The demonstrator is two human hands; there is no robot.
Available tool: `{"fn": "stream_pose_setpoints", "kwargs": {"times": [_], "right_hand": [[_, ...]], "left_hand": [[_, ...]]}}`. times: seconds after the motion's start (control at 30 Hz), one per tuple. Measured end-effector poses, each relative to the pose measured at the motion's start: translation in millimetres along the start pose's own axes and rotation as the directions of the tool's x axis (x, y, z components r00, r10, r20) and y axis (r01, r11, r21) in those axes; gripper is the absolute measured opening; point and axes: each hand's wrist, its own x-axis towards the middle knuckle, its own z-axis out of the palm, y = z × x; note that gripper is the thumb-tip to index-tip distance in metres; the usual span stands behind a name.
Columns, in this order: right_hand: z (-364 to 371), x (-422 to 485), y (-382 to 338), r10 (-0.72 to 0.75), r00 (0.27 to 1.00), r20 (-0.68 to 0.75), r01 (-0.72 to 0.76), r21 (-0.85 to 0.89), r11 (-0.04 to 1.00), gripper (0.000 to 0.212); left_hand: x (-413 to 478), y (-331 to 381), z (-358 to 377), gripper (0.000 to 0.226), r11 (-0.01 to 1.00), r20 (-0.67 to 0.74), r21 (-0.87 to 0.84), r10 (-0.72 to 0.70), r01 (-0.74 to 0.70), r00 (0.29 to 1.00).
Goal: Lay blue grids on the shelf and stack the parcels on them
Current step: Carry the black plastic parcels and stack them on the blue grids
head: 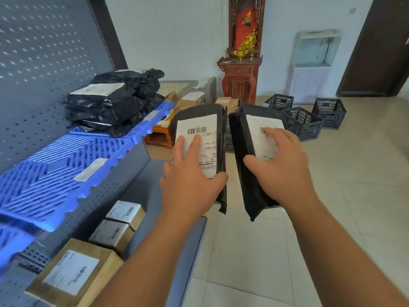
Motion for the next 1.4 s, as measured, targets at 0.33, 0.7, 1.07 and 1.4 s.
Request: {"fn": "stream_pose_setpoints", "kwargs": {"times": [0.33,0.7,1.07,1.4], "right_hand": [[77.6,54.8,-64.2,-0.189,0.977,0.098,0.178,0.117,0.977,0.081],[163.7,73.5,-161.5,-0.372,0.916,0.149,0.33,0.248,0.911,0.082],[243.3,62.8,-250.1,-0.566,0.771,0.293,0.437,0.402,0.804,0.077],[305.4,85.6,-302.1,-0.693,0.553,0.463,0.513,0.466,0.721,0.075]], "left_hand": [[54.8,-47.4,-42.0,0.094,0.991,-0.19,0.018,-0.124,0.129,0.974],[88.7,-126.1,-119.3,0.096,0.969,-0.357,0.016,-0.224,0.246,0.907],[75.3,-194.6,-176.5,0.091,0.9,-0.486,-0.058,-0.404,0.432,0.775],[88.0,-221.2,-186.8,0.089,0.773,-0.593,-0.087,-0.547,0.628,0.591]]}}
